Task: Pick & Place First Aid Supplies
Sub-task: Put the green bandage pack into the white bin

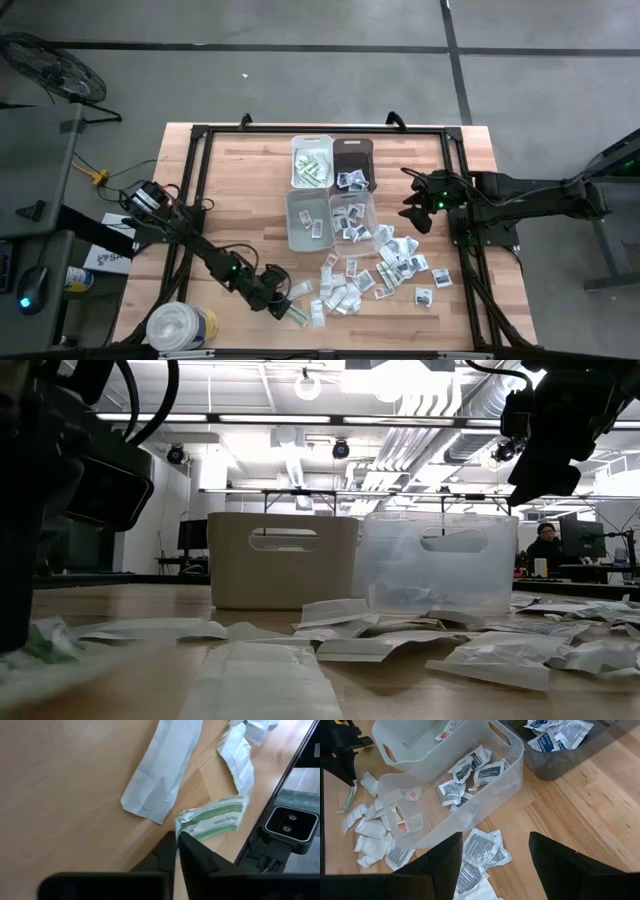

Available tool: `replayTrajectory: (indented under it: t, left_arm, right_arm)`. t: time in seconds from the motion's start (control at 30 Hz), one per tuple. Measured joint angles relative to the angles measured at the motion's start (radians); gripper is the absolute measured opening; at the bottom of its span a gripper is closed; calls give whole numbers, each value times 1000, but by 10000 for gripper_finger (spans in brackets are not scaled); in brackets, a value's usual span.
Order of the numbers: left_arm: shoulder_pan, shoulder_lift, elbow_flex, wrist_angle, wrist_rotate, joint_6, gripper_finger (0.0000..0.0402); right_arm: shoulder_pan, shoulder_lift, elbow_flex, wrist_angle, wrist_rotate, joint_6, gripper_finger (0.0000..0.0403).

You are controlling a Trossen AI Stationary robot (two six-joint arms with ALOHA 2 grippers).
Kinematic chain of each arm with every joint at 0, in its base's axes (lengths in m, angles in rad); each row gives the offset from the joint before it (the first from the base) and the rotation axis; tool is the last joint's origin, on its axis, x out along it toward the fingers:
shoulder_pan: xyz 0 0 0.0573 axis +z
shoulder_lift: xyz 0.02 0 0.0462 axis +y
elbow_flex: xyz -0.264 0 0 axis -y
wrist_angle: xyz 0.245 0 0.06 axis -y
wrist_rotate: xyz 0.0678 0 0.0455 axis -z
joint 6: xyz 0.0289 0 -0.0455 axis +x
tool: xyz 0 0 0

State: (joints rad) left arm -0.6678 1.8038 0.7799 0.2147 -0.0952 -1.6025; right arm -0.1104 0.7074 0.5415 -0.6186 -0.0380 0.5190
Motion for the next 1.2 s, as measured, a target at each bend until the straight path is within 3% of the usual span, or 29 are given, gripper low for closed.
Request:
replayTrajectory:
  t: [0.1,0.53,0.93,1.2]
  left_arm:
    - [0,1,0,1,0,1,4]
    - [0,6,79,19,1,68,1]
    - [19,3,225,12,-264,158,0]
    - [129,-14,292,6,-450,319,0]
  right_arm:
    - [0,0,0,0,1,-1,222]
    - [0,0,0,1,1,-4,222]
    - [0,0,0,1,2,-30,222]
    - [0,0,0,1,4,-31,222]
